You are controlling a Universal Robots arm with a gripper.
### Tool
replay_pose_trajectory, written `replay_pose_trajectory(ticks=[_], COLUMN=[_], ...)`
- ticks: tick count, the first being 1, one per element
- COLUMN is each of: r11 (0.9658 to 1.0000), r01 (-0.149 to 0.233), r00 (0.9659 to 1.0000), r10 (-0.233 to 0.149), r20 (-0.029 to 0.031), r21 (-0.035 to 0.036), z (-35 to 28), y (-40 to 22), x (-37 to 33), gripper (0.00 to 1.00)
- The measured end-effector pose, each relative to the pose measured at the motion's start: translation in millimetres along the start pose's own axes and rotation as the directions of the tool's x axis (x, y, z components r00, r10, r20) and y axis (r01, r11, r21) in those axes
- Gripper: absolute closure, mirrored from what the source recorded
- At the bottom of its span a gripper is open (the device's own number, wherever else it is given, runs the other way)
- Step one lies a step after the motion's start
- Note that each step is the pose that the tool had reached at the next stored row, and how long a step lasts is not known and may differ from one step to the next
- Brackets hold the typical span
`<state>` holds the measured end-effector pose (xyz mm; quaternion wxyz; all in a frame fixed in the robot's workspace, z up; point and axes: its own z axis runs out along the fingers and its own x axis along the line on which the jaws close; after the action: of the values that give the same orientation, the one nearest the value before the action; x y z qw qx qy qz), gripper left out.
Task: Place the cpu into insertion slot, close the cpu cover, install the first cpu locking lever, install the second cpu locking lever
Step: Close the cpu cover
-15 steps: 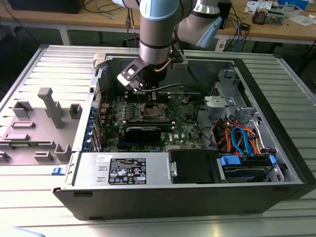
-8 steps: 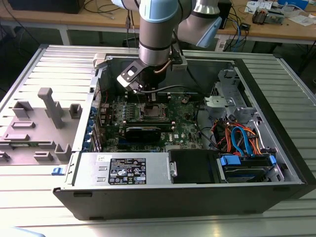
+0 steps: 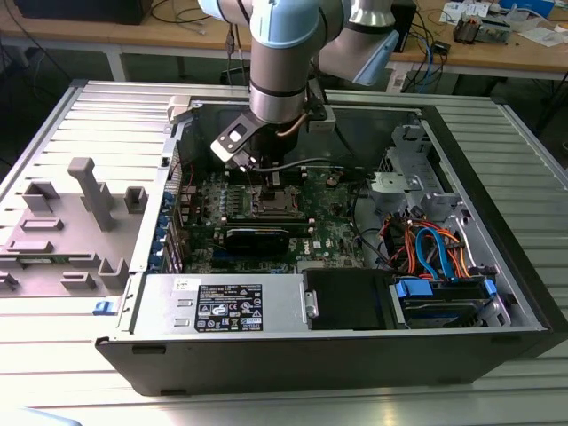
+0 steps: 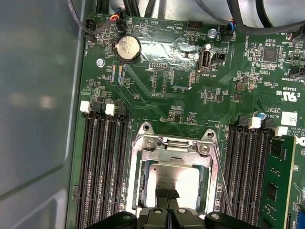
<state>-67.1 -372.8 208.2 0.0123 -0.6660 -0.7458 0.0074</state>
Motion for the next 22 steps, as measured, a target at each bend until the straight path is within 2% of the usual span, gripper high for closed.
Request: replay_pose_trajectory(ticks=[1, 3, 13, 22], r11=[1.0000, 1.0000, 1.0000, 1.0000], r01=[0.000, 0.000, 0.000, 0.001], r00=[1.0000, 1.0000, 0.9999, 0.9998], r10=[0.000, 0.000, 0.000, 0.000], r20=[-0.0001, -0.0007, -0.0155, -0.0179], r21=[0.0002, 0.0000, 0.0018, 0.0063], z=[-8.6, -11.1, -11.7, -12.1], y=[-0.3, -0.3, 3.0, 9.7], x=[0.0, 0.1, -1.1, -3.6], gripper=[0.89, 0.89, 0.89, 0.89])
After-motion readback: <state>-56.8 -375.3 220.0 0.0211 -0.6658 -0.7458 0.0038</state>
